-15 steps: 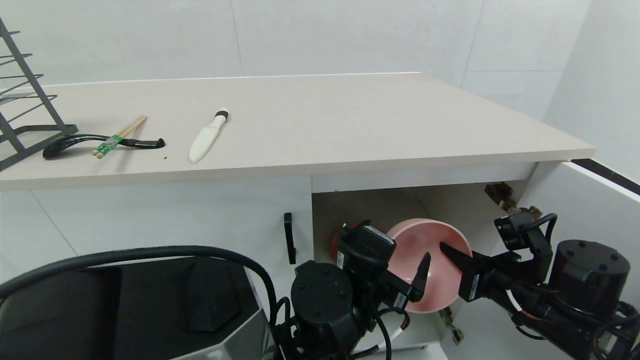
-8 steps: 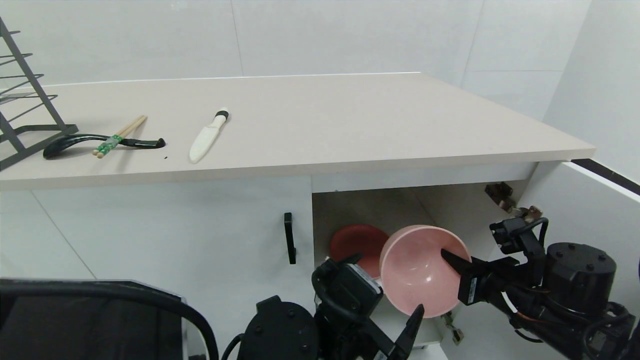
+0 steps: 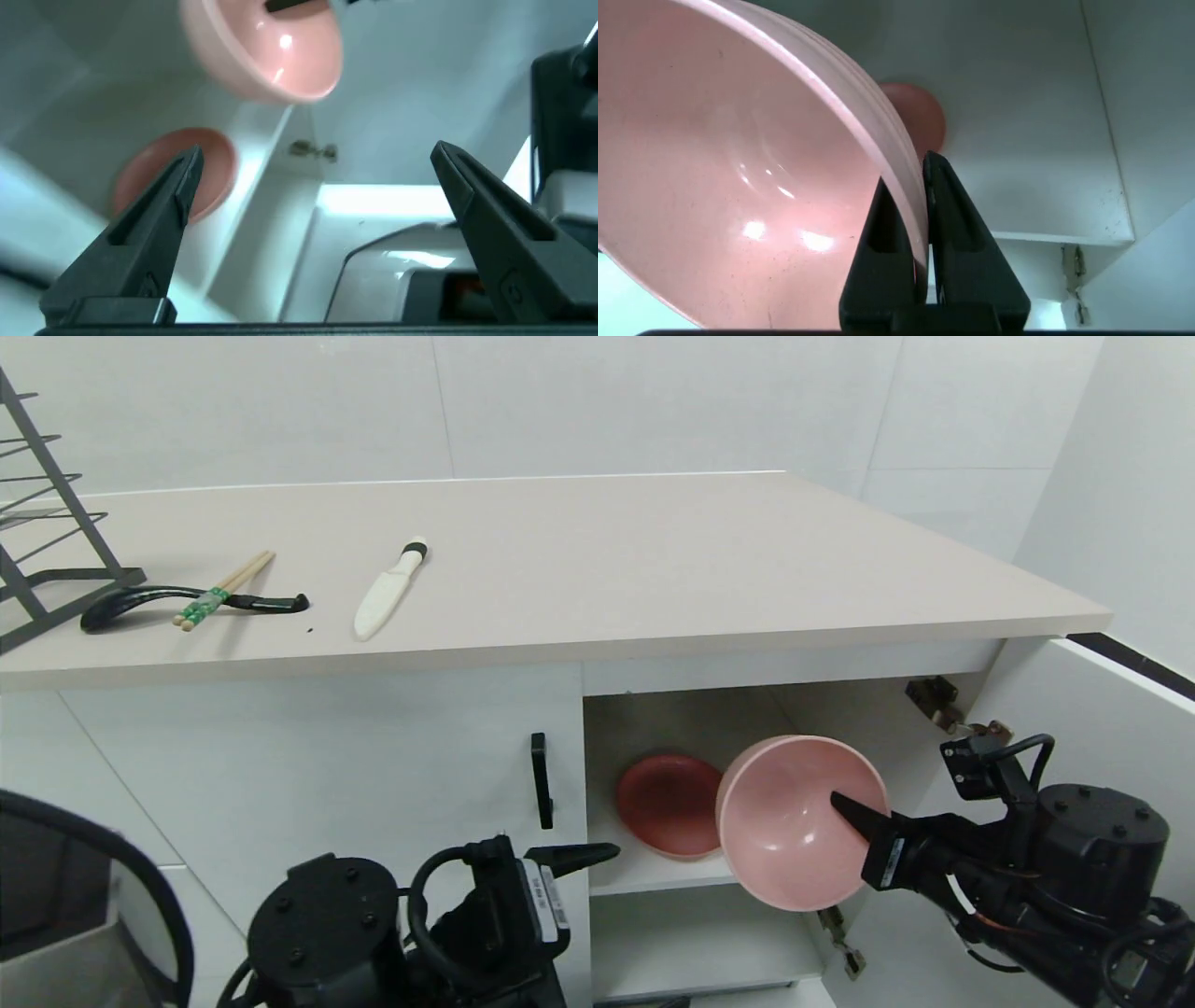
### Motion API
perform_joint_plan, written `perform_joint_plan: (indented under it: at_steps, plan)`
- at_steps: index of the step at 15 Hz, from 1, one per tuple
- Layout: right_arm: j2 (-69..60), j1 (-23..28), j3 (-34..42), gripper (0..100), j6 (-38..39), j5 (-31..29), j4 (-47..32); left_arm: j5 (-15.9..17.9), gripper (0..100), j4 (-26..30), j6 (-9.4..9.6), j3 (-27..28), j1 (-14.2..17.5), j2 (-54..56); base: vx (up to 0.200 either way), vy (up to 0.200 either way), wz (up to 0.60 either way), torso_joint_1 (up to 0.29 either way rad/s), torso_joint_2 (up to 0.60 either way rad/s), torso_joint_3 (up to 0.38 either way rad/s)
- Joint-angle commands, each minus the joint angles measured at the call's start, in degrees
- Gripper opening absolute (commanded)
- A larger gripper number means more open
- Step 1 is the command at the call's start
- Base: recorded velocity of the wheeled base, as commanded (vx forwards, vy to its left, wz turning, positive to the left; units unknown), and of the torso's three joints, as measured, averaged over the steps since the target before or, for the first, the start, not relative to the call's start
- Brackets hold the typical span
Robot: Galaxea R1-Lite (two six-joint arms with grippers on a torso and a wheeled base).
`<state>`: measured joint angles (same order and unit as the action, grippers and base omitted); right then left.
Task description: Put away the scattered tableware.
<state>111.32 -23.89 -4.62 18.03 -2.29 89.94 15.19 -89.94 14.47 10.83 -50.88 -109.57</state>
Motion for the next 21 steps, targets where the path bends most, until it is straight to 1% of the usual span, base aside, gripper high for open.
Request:
perform_joint_plan:
  at_steps: [1,2,3,4,5,6,7,9,11,12,13,14,15,17,18,20,21]
  plan:
    - [-1.3,-0.6,0.6,0,1.9,0.0,0.1,1.0,100,-0.1,0.47,-3.7,2.0,5.5,0.000,0.000,0.00,0.000,0.00,0.000]
    - [-1.9,-2.1,0.8,0,4.2,0.0,0.1,2.1,100,-0.1,0.56,-5.3,2.0,8.1,0.000,0.000,0.00,0.000,0.00,0.000]
    - [-1.9,-3.2,0.8,0,5.6,0.0,0.1,2.7,100,-0.1,1.09,-6.7,2.0,9.9,0.000,0.000,0.00,0.000,0.00,0.000]
    - [-1.6,-4.6,0.9,0,6.6,0.0,0.1,2.6,100,-0.1,2.67,-9.8,2.1,13.1,0.000,0.000,0.00,0.000,0.00,0.000]
    - [-0.5,-5.5,0.9,0,6.7,0.0,0.1,1.9,100,-0.1,3.46,-10.8,2.2,15.8,0.000,0.000,0.00,0.000,0.00,0.000]
    - [1.4,-6.1,0.9,0,6.7,0.0,0.1,0.5,100,-0.1,2.84,-10.8,2.8,17.9,0.000,0.000,0.00,0.000,0.00,0.000]
    - [2.6,-6.3,0.8,0,6.7,0.0,0.1,-0.7,100,-0.1,2.84,-10.8,3.7,18.8,0.000,0.000,0.00,0.000,0.00,0.000]
    - [5.3,-6.3,-0.1,0,6.7,0.0,0.1,-1.1,100,-0.1,2.67,-10.8,4.1,19.0,0.000,0.000,0.00,0.000,0.00,0.000]
    - [9.1,-5.9,-3.4,0,6.5,0.0,0.1,-1.0,100,-0.1,2.40,-10.8,4.5,20.1,0.000,0.000,0.00,0.000,0.00,0.000]
    - [10.7,-5.9,-4.6,0,6.5,-0.1,0.1,-1.0,100,-0.1,2.40,-10.8,6.0,21.2,0.000,0.000,0.00,0.000,0.00,0.000]
    - [12.1,-6.2,-5.1,0,6.4,-0.2,0.1,-1.1,100,-0.1,2.40,-10.8,9.0,22.5,0.000,0.000,0.00,0.000,0.00,0.000]
    - [13.1,-6.4,-4.9,0,6.3,-0.2,0.1,-1.1,100,-0.1,2.40,-10.8,12.7,23.3,0.000,0.000,0.00,0.000,0.00,0.000]
    - [13.7,-6.4,-5.1,0,5.9,-0.2,0.1,-1.1,100,-0.1,2.40,-10.8,14.4,24.4,0.000,0.000,0.00,0.000,0.00,0.000]
    - [14.2,-6.2,-6.0,0,5.3,-0.3,0.1,-1.1,100,-0.1,2.40,-10.8,14.7,26.9,0.000,0.000,0.00,0.000,0.00,0.000]
    - [14.5,-6.3,-6.1,0,5.3,-0.3,0.1,-1.1,100,0.7,2.40,-10.8,14.8,28.3,0.000,0.000,0.00,0.000,0.00,0.000]
    - [15.2,-6.9,-5.9,0,5.3,-0.5,0.1,-1.1,100,5.0,2.14,-10.8,15.5,31.0,0.000,0.000,0.00,0.000,0.00,0.000]
    - [15.4,-7.1,-6.3,0,5.3,-0.5,0.1,-1.0,100,11.4,2.05,-10.8,14.8,36.0,0.000,0.000,0.00,0.000,0.00,0.000]
